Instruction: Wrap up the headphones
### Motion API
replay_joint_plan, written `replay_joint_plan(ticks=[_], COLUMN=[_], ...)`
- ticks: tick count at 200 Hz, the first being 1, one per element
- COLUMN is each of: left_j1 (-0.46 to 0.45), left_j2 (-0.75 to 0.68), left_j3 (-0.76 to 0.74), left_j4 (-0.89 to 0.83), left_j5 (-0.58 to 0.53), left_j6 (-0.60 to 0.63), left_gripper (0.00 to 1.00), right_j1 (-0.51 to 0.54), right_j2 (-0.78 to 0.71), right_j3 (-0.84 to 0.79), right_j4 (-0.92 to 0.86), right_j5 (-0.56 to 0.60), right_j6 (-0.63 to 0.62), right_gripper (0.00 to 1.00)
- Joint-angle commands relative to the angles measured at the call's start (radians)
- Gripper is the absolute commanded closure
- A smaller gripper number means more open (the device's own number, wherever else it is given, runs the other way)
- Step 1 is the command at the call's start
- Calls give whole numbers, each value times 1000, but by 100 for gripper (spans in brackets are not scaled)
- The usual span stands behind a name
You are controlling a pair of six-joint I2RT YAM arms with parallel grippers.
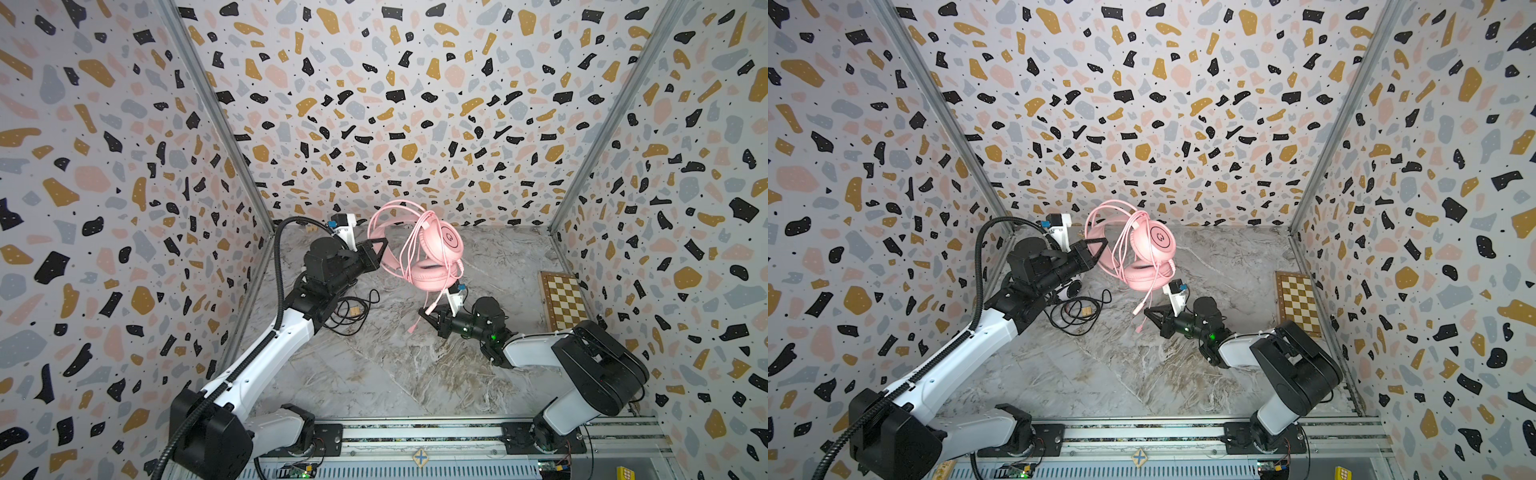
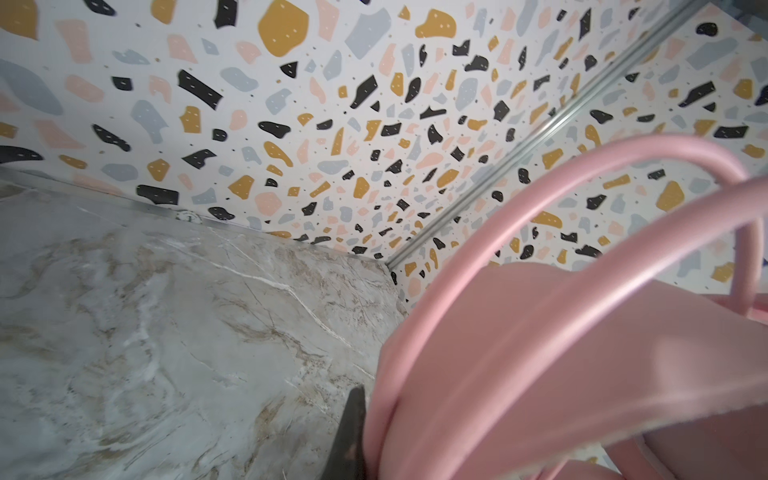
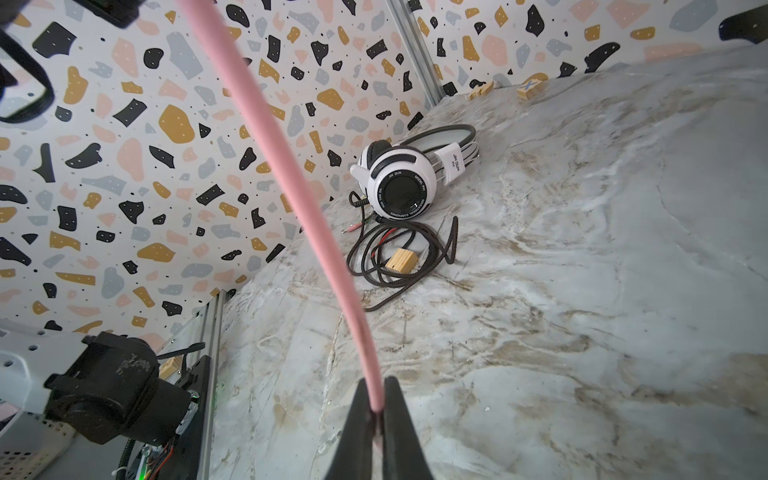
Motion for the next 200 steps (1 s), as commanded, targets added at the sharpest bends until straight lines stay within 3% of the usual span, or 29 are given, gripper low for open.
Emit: replay_joint_plan(ticks=[1, 65, 93, 117, 169, 200], left_j1=[7, -33, -74, -118, -181, -211], left_j2=[-13, 13, 88, 134, 162, 143], left_j3=[57, 81, 164, 191, 150, 109], left_j4=[35, -146, -248, -271, -332, -377], left_j5=[-185, -672, -776, -843, -967, -1045], left_j6=[-106, -282, -285, -221, -11, 111], left_gripper=[100, 100, 100, 100, 100, 100], right_j1=[44, 232, 300, 346, 362, 355], right_j2=[-87, -310, -336, -370, -419, -388], right_j3=[-30, 45, 140, 242, 523, 636], right_j4=[-26, -376, -535, -696, -1103, -1218], right_j5=[46, 259, 291, 351, 600, 740], right_j6=[28, -52, -111, -207, -468, -576], right_gripper=[96, 95, 95, 95, 94, 93])
